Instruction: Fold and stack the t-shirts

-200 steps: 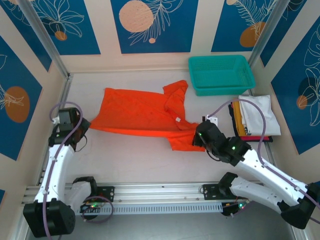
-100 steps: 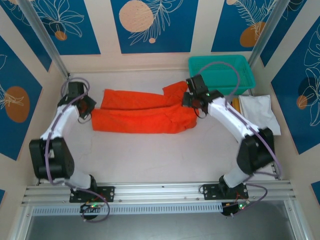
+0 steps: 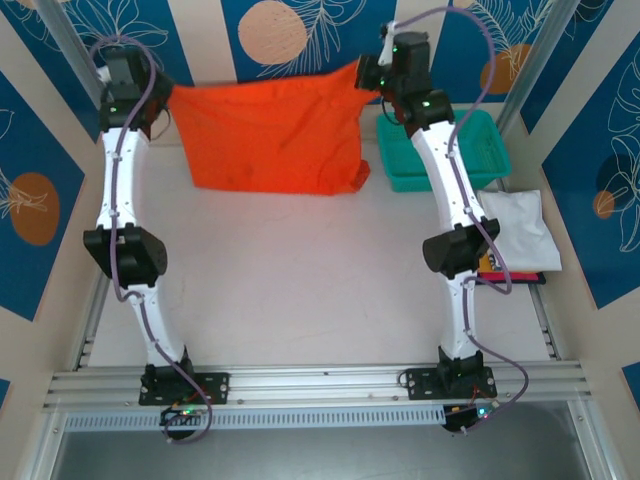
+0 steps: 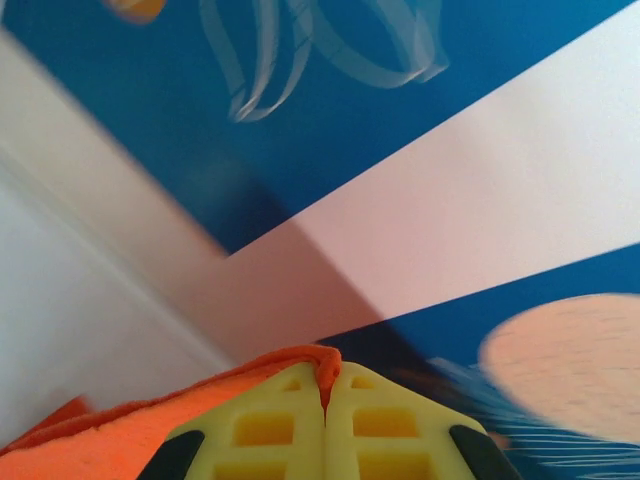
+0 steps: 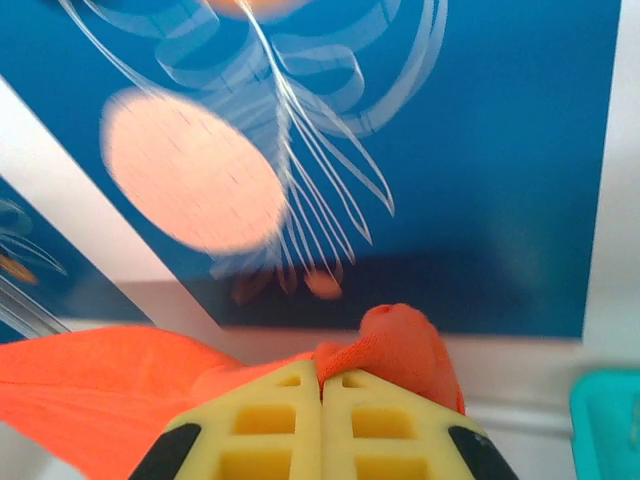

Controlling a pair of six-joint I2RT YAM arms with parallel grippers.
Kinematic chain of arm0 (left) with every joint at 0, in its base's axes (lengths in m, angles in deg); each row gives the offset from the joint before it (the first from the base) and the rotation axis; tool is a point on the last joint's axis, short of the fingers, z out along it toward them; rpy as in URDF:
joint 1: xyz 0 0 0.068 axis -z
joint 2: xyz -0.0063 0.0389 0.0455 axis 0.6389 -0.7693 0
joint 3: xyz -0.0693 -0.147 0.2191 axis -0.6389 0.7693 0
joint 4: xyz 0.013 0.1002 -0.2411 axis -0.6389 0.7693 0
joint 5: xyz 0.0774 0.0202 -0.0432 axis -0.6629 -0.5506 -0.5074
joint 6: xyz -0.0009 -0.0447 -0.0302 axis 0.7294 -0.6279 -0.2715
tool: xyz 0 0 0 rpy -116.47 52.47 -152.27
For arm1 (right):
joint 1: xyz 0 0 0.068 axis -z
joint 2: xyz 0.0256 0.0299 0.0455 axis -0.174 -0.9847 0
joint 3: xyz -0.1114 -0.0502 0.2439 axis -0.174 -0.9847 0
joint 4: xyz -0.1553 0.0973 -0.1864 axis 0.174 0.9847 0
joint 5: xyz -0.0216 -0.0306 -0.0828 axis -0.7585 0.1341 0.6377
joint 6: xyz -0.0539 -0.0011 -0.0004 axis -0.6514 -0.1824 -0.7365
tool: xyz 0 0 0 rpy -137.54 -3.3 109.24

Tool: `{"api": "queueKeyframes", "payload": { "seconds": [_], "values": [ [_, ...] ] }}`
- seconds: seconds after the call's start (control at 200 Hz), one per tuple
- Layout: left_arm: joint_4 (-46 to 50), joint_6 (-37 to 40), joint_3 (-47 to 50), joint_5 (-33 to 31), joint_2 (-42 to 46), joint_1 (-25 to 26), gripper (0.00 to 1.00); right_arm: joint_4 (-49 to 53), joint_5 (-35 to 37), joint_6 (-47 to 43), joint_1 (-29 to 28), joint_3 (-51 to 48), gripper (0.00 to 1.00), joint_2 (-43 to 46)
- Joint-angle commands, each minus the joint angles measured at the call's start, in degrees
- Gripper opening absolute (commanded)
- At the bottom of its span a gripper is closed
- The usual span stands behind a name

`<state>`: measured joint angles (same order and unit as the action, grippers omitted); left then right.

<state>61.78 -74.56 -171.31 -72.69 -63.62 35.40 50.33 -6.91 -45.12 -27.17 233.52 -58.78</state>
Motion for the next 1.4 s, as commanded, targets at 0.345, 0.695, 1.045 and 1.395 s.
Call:
{"api": "queueKeyframes", "payload": {
  "seconds": [0.345,0.695,1.045,1.395],
  "values": [
    [-4.27,3.06,22.97,-2.8,29.87,0.2,0.0,-12.18,-5.23,-2.81,-2.89,-31.11,0.0,32.45],
    [-4.35,5.61,27.61,-2.92,37.06,0.25,0.0,-13.12,-4.74,-4.72,-4.21,-34.67,0.0,37.7],
    [-7.56,3.77,26.09,-2.72,26.09,0.32,0.0,-9.76,-6.14,-4.12,-1.53,-23.34,0.0,23.44],
    [-10.04,0.77,7.37,-3.96,11.84,0.17,0.0,-4.62,-9.6,-3.72,-1.11,9.45,0.0,3.84]
  ]
}}
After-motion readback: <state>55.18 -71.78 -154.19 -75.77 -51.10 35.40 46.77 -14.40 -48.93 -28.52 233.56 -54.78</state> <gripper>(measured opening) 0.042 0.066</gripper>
